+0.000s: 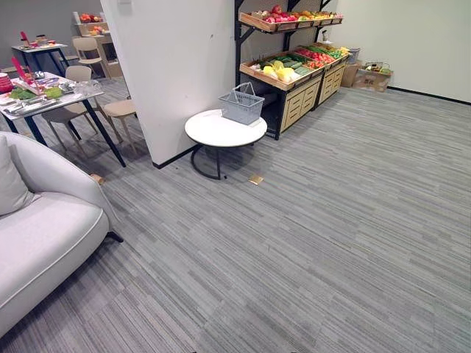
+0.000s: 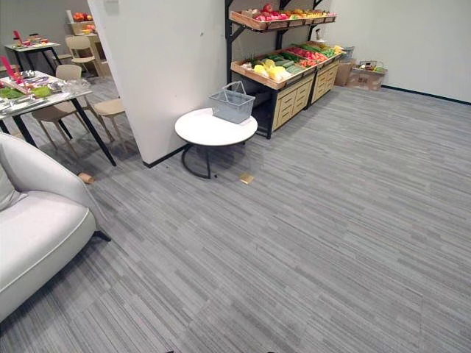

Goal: Pick vegetable in the basket

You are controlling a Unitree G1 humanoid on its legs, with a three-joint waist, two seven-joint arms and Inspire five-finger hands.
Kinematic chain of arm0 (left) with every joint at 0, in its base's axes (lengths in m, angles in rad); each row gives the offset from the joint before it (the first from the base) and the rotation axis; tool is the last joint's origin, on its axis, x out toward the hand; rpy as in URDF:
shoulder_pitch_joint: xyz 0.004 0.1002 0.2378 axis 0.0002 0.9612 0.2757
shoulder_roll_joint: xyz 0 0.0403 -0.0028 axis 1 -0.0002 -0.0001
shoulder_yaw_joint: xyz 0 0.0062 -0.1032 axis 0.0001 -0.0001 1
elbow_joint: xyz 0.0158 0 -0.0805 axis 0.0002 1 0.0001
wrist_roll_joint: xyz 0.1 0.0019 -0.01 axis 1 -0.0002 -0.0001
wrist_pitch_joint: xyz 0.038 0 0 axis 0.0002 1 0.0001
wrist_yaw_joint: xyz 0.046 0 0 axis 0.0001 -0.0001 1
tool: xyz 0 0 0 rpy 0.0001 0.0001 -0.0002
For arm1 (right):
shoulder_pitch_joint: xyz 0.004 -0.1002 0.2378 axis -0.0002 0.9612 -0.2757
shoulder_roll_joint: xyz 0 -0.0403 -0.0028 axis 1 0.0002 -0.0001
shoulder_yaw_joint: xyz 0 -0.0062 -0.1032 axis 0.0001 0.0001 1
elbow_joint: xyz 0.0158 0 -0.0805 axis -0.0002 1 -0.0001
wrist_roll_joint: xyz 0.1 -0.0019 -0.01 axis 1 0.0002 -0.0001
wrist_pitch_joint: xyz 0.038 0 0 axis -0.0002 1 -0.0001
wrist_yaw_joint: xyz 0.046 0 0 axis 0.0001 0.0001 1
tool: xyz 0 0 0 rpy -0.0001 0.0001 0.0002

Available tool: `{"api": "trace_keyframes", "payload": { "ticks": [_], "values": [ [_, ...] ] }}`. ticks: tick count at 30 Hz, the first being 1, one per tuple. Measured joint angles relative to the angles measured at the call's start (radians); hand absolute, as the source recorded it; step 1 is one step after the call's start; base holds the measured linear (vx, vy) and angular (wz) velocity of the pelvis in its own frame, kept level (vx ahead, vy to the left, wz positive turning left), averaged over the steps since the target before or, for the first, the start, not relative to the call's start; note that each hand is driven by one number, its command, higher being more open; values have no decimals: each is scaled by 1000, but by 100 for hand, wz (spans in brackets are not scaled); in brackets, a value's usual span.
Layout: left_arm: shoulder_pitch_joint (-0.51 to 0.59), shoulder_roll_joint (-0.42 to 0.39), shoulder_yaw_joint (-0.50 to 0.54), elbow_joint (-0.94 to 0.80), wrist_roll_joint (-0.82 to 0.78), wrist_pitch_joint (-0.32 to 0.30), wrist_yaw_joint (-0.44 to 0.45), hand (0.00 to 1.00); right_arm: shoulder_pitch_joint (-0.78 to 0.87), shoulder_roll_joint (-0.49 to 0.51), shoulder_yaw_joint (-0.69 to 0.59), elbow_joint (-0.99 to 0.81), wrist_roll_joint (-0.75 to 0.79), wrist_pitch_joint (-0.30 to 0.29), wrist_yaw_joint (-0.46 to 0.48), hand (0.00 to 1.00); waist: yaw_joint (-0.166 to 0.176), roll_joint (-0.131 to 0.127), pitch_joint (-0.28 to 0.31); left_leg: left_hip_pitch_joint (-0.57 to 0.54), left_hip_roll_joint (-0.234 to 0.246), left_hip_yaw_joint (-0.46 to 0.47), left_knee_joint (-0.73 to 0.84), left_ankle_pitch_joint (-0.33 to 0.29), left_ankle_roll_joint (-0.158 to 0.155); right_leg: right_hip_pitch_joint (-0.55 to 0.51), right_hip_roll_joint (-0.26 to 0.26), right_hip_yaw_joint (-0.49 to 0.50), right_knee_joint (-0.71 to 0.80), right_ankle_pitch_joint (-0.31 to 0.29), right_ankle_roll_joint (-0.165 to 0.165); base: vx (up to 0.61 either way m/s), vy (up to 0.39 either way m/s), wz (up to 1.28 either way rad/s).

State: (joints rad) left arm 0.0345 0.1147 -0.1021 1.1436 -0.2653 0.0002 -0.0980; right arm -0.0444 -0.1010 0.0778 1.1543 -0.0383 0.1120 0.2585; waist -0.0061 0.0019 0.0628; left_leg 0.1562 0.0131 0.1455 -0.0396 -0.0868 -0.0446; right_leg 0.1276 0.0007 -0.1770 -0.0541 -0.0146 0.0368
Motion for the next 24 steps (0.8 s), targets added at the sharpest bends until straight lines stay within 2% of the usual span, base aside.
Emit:
{"api": "trace_keyframes", "payload": {
  "ticks": [8,24],
  "values": [
    [-1,7,-10,1,0,1,-20,100,0,5,1,1,0,4,2,100,1,-7,0,15,0,11,13,-9,-13,19,-3,-8,3,-1,2,-5,-2,-2],
    [-9,9,-35,19,-10,-1,-21,100,9,1,2,0,-1,-5,6,100,1,-3,1,25,-1,11,48,-33,6,29,-9,-11,36,-15,4,-44,-8,0]
  ]
}}
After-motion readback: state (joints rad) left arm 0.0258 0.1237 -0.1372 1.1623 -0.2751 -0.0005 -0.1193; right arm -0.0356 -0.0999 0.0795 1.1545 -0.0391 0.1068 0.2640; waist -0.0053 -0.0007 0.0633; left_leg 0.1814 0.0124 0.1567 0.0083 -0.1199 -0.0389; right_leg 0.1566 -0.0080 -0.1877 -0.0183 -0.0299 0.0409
